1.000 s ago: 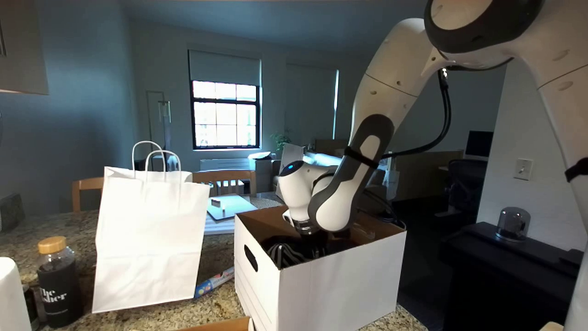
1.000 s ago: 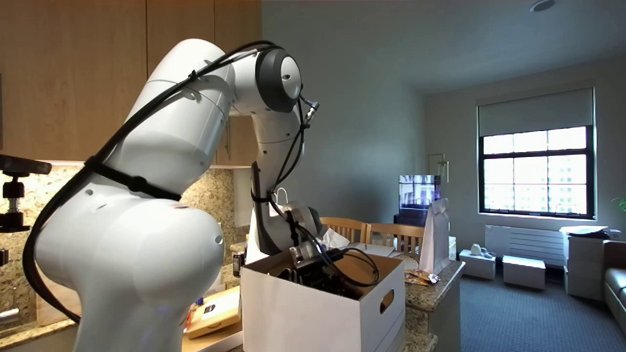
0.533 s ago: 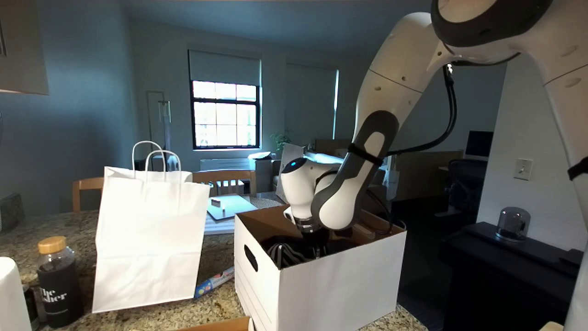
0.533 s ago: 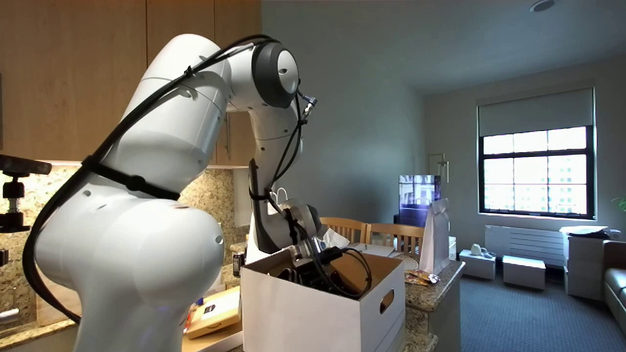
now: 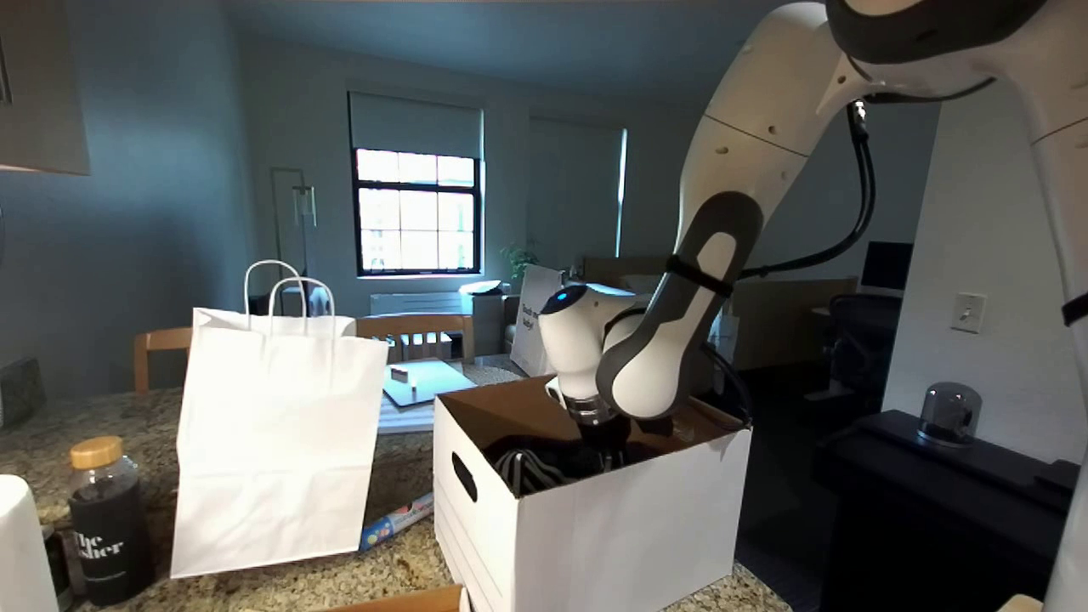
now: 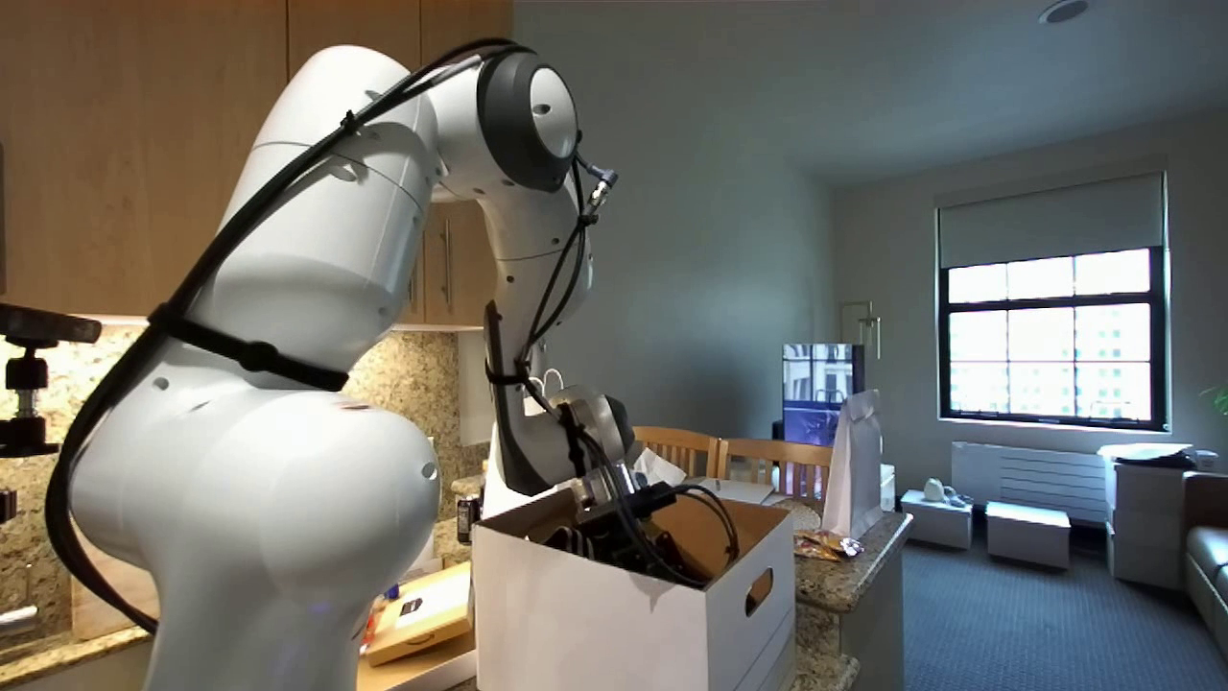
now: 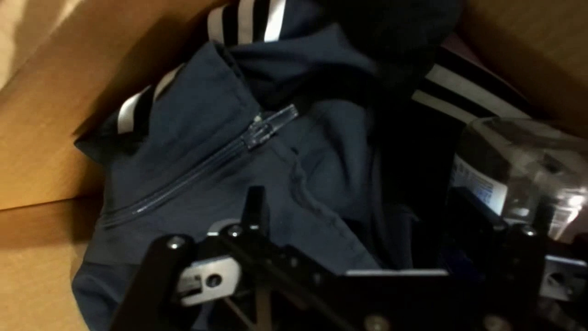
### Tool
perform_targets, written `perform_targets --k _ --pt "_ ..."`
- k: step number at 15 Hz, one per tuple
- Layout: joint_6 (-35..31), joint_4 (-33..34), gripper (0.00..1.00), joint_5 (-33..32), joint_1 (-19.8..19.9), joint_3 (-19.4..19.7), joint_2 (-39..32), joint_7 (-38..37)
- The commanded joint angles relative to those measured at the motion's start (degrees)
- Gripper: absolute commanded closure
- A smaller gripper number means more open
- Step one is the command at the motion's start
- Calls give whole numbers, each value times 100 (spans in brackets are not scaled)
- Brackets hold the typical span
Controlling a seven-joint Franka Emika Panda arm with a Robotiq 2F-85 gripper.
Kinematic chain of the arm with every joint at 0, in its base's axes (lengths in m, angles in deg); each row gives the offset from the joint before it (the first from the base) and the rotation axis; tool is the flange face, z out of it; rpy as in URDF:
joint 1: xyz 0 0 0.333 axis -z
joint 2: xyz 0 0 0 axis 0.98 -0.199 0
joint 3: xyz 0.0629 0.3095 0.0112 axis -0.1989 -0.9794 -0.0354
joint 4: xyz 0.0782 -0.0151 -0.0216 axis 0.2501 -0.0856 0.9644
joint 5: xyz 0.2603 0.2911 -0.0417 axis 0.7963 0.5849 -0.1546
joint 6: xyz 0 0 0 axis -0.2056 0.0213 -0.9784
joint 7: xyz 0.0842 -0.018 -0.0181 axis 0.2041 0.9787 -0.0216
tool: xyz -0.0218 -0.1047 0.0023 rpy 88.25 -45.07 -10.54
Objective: Remove three bottles from the box
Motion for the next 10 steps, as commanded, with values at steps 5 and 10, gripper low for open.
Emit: perform_targets --k 5,10 --pt "-58 -354 0 62 99 27 311 -2" --pt "-101 -315 0 72 16 -54 295 -87"
